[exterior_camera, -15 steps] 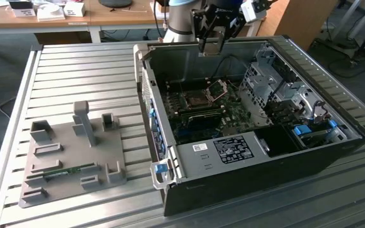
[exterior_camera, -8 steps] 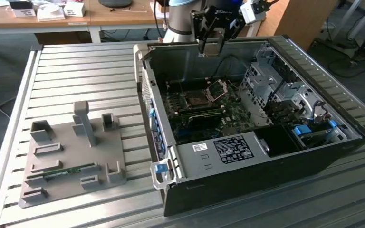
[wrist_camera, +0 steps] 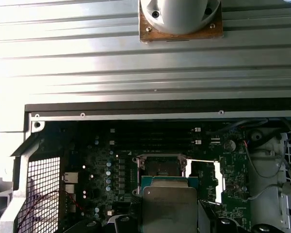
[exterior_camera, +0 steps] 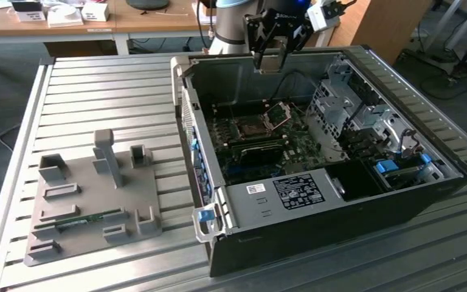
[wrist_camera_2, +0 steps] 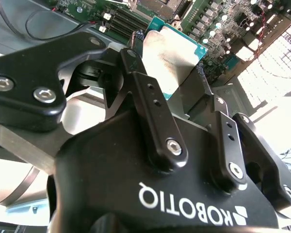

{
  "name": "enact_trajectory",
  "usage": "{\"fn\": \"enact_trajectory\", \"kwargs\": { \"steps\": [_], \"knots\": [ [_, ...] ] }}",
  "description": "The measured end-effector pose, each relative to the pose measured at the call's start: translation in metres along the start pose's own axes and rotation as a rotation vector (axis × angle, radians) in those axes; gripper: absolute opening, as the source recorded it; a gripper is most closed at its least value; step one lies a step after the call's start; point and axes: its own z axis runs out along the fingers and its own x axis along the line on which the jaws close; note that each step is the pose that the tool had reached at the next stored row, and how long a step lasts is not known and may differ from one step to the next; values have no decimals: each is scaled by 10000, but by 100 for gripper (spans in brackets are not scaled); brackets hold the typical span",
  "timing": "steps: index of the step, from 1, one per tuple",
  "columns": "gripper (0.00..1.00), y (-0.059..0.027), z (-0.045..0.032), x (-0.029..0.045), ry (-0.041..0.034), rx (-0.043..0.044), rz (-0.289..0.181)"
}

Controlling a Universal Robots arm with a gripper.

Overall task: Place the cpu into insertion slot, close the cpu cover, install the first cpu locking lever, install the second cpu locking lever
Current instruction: 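Place the cpu into insertion slot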

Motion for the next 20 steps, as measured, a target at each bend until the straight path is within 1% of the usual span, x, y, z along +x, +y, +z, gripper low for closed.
{"fn": "enact_trajectory", "kwargs": {
  "steps": [6, 20],
  "knots": [
    [54, 0, 4, 0, 0, 0, 0],
    [54, -4, 44, -1, -9, -2, -1]
  ]
}}
